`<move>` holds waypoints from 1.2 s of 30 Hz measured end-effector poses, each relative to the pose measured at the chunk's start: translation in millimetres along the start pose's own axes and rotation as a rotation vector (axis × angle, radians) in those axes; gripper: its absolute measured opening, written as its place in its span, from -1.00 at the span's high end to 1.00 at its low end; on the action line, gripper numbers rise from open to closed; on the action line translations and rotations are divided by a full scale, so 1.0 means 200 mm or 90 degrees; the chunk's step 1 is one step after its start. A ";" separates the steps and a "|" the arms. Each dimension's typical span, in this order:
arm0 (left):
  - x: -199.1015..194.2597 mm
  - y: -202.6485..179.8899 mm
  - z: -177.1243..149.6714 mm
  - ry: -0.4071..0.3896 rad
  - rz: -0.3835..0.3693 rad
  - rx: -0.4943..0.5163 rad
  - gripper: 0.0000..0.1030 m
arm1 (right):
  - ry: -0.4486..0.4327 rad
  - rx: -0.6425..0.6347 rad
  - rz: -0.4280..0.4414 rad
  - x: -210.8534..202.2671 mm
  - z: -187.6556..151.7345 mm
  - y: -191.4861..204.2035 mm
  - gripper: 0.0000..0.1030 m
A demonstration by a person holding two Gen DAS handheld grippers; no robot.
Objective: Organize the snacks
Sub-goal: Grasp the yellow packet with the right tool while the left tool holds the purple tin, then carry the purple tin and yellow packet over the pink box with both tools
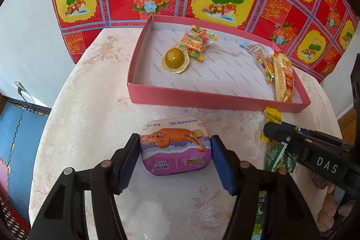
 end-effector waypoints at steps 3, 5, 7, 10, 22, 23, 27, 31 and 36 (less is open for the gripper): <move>-0.01 0.00 0.00 -0.002 -0.006 -0.005 -0.28 | -0.006 0.005 0.007 -0.02 0.00 -0.01 0.53; -0.02 0.00 0.00 -0.006 -0.007 -0.004 -0.28 | -0.014 0.007 0.012 -0.04 0.00 -0.02 0.54; -0.03 -0.01 0.00 -0.012 -0.009 -0.001 -0.28 | -0.023 0.010 0.017 -0.07 0.00 -0.03 0.56; -0.05 -0.01 0.01 -0.018 -0.009 0.002 -0.28 | -0.031 0.015 0.034 -0.10 0.00 -0.04 0.57; -0.18 -0.02 0.12 -0.056 -0.012 0.005 -0.29 | -0.074 0.019 0.081 -0.24 0.04 -0.03 0.57; -0.18 -0.02 0.13 -0.058 -0.012 0.005 -0.28 | -0.079 0.020 0.082 -0.25 0.05 -0.04 0.57; -0.18 -0.01 0.17 -0.064 -0.012 0.004 -0.29 | -0.088 0.024 0.080 -0.27 0.08 -0.05 0.57; -0.17 -0.01 0.21 -0.068 -0.012 0.006 -0.28 | -0.092 0.027 0.076 -0.27 0.10 -0.06 0.57; -0.15 -0.01 0.27 -0.076 -0.010 0.014 -0.29 | -0.094 0.023 0.071 -0.26 0.13 -0.06 0.57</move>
Point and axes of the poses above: each gripper's, at about its wrist camera, not at the fingertips, and x roughly the way its jaws point, y to its left, z to its top, the point moved 9 cm from there along x, roughly the way its jaws point, and after that the axes turned 13 degrees about x, right-handed, at the moved point
